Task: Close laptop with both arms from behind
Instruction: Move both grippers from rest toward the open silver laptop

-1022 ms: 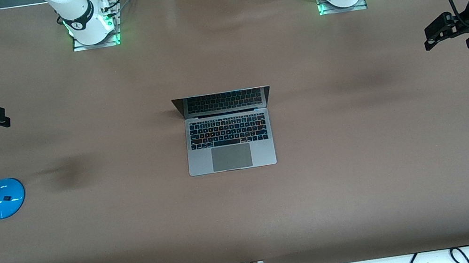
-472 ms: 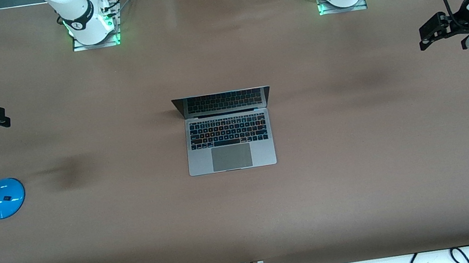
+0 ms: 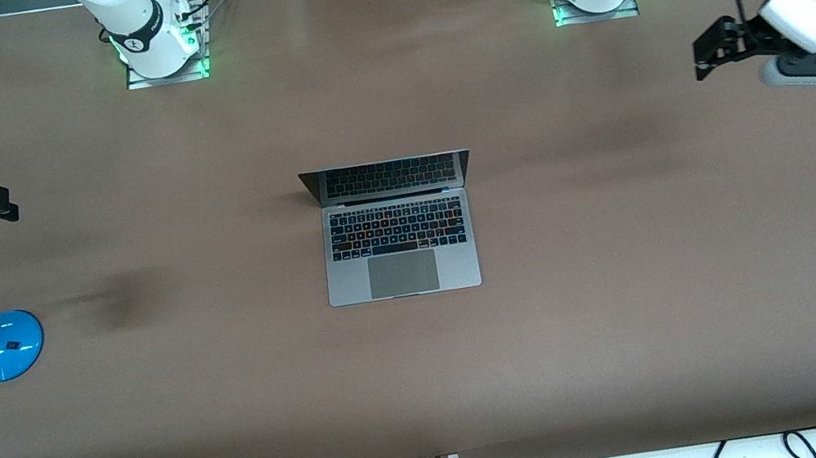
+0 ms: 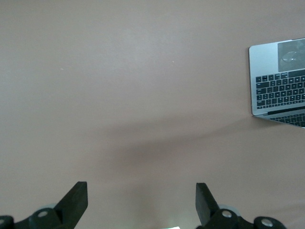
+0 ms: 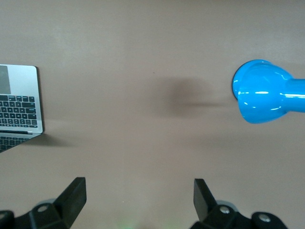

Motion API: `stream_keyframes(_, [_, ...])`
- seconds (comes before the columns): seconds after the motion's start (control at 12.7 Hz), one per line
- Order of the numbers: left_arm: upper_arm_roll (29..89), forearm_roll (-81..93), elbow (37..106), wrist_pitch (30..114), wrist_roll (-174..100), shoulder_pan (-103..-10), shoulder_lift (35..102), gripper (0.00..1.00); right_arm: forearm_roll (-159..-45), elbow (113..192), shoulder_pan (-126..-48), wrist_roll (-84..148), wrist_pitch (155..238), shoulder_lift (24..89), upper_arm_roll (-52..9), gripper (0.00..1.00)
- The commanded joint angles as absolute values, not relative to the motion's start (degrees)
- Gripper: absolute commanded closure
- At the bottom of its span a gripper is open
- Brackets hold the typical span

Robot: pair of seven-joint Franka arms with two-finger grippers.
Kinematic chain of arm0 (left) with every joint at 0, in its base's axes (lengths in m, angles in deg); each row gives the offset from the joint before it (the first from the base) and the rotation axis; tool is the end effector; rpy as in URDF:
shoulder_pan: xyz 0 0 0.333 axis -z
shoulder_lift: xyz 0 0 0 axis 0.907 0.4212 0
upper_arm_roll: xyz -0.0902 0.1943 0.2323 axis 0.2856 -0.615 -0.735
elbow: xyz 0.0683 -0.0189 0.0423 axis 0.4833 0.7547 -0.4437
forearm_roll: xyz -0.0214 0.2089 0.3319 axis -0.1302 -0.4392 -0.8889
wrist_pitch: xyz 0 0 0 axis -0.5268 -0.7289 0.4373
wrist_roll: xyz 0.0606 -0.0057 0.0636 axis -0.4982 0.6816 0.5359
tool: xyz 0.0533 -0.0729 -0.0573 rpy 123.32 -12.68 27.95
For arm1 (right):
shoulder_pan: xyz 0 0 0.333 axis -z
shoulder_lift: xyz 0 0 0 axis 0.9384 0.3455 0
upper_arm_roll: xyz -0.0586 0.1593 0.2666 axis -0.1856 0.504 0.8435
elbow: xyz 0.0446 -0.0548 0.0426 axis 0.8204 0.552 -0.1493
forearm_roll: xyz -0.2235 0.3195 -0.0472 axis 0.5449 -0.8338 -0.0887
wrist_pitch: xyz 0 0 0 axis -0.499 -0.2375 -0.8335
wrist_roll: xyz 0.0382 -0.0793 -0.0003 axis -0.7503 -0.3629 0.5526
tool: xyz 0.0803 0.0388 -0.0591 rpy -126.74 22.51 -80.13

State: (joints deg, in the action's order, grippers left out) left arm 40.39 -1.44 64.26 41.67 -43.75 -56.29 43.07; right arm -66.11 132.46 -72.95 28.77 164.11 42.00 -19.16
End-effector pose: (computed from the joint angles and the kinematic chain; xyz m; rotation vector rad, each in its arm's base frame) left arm 0.5421 -0.0822 0.6006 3.1107 -0.2273 -0.1624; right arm 0.5927 0.0058 0.6082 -3.1330 -0.0502 0.1510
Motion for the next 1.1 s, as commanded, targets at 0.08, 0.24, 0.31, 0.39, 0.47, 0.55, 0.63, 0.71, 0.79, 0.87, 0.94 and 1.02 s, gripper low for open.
stream_keyframes(0.08, [46.3, 0.07, 66.71, 41.17, -36.55, -56.65, 41.02, 0.0, -68.94, 132.59, -75.93, 28.73, 163.78, 42.24, -18.78, 0.0])
stream_keyframes(0.24, [49.38, 0.07, 67.41, 41.08, -32.85, -56.65, 39.97, 0.0, -68.94, 132.86, -79.17, 28.38, 163.78, 42.94, -18.87, 0.0])
stream_keyframes(0.31, [51.23, 0.07, 67.68, 41.08, -30.31, -56.65, 39.79, 0.0, -69.02, 132.95, -81.02, 27.07, 163.78, 43.38, -18.78, 0.0])
stream_keyframes(0.39, [53.07, 0.07, 68.2, 41.08, -27.76, -56.74, 39.18, 0.0, -69.98, 132.95, -82.78, 24.97, 163.78, 43.56, -18.78, 0.0])
stream_keyframes(0.47, [54.13, 0.15, 68.99, 41.17, -26.0, -56.74, 38.83, 0.0, -72.43, 132.95, -84.62, 21.47, 163.69, 44.17, -18.78, 0.0])
stream_keyframes(0.55, [55.45, 1.11, 69.78, 41.43, -24.76, -56.74, 38.21, 0.01, -74.71, 132.95, -86.12, 16.73, 163.86, 45.04, -18.69, 0.0])
stream_keyframes(0.63, [55.98, 2.34, 70.23, 41.52, -23.01, -56.74, 38.21, 0.02, -77.09, 132.95, -87.18, 12.6, 163.86, 45.66, -18.0, 0.0])
stream_keyframes(0.71, [57.03, 2.61, 70.41, 41.7, -21.25, -56.74, 38.21, 0.02, -78.5, 132.95, -87.36, 8.99, 164.21, 46.37, -16.25, 0.01])
stream_keyframes(0.79, [58.61, 2.62, 70.84, 42.57, -19.14, -56.74, 38.21, 0.04, -78.6, 132.95, -87.45, 6.6, 164.56, 46.72, -14.49, 0.01])
stream_keyframes(0.87, [60.37, 2.62, 71.72, 43.62, -16.17, -56.74, 38.21, 0.04, -78.6, 132.95, -87.54, 5.45, 164.83, 47.59, -13.08, 0.02])
stream_keyframes(0.94, [61.52, 2.88, 72.6, 44.94, -13.87, -56.66, 38.3, 0.05, -78.6, 133.21, -87.54, 4.74, 165.27, 47.95, -11.76, 0.09])
stream_keyframes(1.02, [62.22, 4.79, 73.13, 45.82, -11.67, -56.57, 38.38, 0.06, -78.69, 133.21, -87.63, 4.65, 165.27, 49.09, -10.79, 0.16])
